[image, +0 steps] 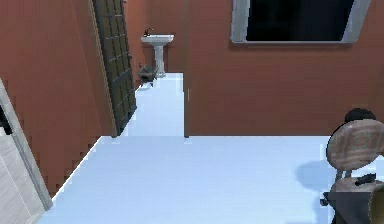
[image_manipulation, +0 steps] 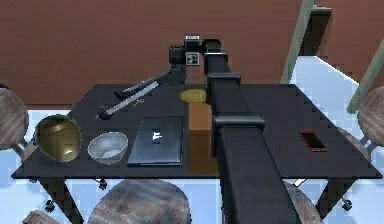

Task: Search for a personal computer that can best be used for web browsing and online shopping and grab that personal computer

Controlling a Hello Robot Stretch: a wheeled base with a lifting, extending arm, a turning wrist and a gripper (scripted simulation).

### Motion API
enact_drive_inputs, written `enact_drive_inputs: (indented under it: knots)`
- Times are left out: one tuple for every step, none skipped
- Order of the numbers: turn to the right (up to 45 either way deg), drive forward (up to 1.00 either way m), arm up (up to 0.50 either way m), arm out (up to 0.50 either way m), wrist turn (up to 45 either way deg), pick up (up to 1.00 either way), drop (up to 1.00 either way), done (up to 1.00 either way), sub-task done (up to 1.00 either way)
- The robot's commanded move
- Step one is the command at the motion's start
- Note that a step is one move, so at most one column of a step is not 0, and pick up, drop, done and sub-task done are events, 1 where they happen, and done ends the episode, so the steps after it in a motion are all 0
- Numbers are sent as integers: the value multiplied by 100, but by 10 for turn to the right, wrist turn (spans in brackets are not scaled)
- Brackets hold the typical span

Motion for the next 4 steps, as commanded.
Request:
enact_drive_inputs:
  knots:
    - [0, 0, 0, 0, 450, 0, 0, 0, 0]
    - [0, 0, 0, 0, 300, 0, 0, 0, 0]
    - [0, 0, -14, 0, 0, 0, 0, 0, 0]
    - [0, 0, -32, 0, 0, 0, 0, 0, 0]
